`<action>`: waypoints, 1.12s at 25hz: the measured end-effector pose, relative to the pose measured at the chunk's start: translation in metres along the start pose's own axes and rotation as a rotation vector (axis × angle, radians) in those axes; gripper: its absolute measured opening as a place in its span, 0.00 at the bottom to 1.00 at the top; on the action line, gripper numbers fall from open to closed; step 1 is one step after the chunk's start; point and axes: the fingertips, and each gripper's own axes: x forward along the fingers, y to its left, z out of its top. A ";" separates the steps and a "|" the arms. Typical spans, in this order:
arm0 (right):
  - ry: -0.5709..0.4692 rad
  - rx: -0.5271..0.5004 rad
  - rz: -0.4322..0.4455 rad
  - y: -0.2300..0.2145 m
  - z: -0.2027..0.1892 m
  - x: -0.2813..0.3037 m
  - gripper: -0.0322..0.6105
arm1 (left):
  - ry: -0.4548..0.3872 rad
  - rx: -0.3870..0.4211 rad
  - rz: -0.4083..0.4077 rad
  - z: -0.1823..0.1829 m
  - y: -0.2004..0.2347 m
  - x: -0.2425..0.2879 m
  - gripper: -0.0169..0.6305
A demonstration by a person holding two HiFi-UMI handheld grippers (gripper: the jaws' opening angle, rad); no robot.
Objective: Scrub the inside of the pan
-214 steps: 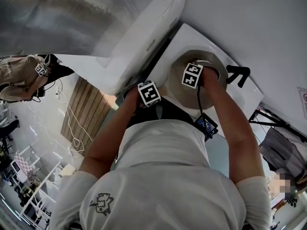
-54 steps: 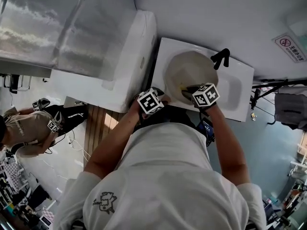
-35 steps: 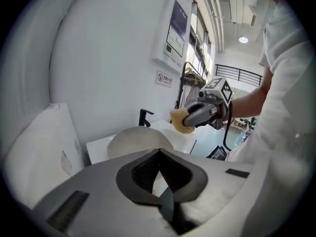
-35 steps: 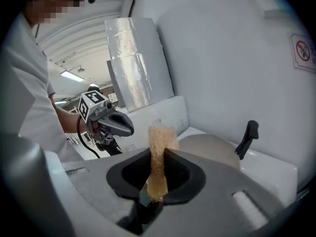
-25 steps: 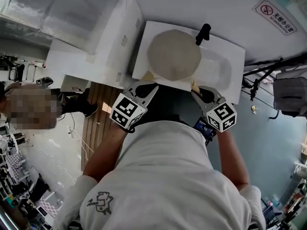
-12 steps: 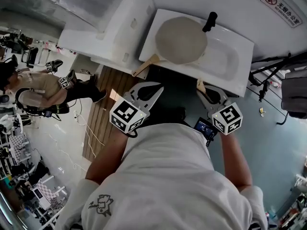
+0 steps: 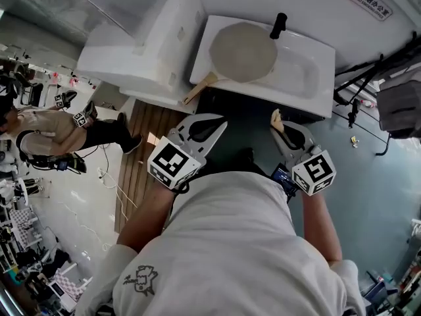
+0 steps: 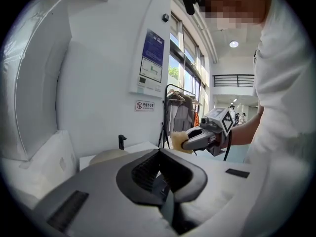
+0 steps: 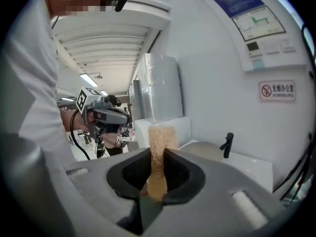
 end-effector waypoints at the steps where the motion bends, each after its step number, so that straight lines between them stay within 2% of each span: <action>1: -0.010 -0.006 -0.021 0.008 0.007 -0.006 0.14 | -0.008 0.011 -0.009 0.003 -0.003 -0.009 0.03; 6: -0.037 -0.027 -0.093 0.056 0.036 -0.027 0.14 | -0.051 0.072 -0.077 0.014 -0.015 -0.054 0.03; 10: -0.054 -0.003 -0.139 0.097 0.044 -0.029 0.14 | -0.049 0.086 -0.130 0.003 -0.023 -0.092 0.03; 17: -0.088 0.008 -0.203 0.160 0.043 -0.015 0.13 | -0.075 0.078 -0.160 -0.011 -0.015 -0.154 0.03; 22: -0.092 0.020 -0.213 0.182 0.041 -0.004 0.13 | -0.106 0.088 -0.163 -0.011 -0.011 -0.183 0.03; 28: -0.110 0.009 -0.216 0.189 0.055 -0.002 0.13 | -0.110 0.087 -0.173 -0.010 -0.008 -0.189 0.03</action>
